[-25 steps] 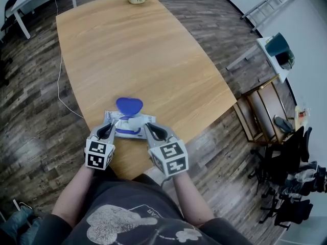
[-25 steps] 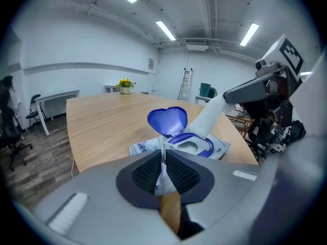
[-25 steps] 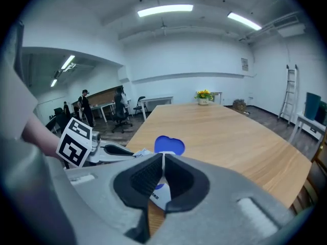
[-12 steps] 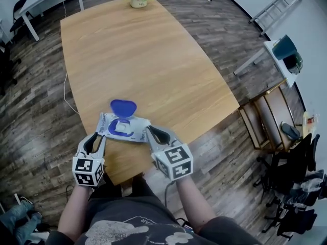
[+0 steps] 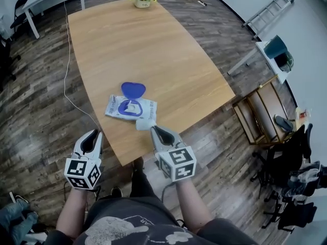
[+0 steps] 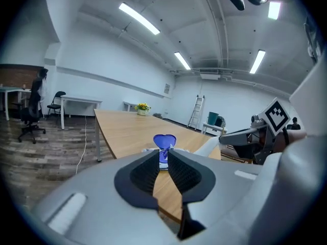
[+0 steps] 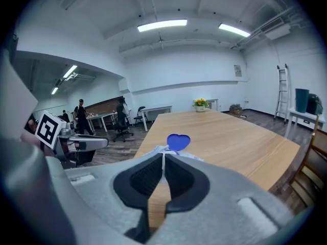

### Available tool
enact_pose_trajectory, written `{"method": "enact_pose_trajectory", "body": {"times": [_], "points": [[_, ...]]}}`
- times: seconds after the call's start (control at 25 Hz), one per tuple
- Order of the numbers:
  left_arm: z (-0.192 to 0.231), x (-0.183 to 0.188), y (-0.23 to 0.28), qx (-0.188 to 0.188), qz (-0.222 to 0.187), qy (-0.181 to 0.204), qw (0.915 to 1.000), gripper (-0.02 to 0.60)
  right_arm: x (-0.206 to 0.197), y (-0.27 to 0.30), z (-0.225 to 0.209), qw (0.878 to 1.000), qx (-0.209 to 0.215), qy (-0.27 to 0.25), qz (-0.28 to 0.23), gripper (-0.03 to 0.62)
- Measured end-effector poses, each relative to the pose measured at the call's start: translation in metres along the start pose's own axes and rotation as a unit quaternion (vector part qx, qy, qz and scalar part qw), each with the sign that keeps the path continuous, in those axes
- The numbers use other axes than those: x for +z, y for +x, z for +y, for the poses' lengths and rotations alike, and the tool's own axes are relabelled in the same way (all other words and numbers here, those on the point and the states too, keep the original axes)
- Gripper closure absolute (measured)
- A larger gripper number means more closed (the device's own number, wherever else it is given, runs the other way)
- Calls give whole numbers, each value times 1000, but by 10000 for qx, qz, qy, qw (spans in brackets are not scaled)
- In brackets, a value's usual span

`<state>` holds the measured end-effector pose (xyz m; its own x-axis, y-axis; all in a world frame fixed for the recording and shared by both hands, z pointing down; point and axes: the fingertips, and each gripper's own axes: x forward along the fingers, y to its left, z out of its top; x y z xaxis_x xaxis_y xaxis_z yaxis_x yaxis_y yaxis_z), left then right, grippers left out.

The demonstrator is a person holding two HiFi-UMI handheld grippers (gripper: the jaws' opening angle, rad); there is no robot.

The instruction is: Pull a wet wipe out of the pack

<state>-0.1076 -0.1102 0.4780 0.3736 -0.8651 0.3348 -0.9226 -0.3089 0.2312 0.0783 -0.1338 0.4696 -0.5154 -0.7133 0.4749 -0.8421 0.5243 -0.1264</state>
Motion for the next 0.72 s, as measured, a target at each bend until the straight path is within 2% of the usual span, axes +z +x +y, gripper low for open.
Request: {"method": "enact_pose_trajectory", "body": {"times": [0.2,0.36,0.56,0.72], "points": [[-1,-18,-63,-287,-111,-95,9995,520,-28,-46,59,9993,-173,-324,-12,588],[-3,-13,-104,-387,-393,-155,9984,557,-47,-87,95,9992,-296,-275,-63,588],[-28,-19,-135,-855,-394,-234,9953,561,-65,-131,115,9982,-577,-74,-120,588],[-41,-35,-147,-1003,-306,-273,9941,563,-77,-155,119,9970,-740,106,-182,588]]}}
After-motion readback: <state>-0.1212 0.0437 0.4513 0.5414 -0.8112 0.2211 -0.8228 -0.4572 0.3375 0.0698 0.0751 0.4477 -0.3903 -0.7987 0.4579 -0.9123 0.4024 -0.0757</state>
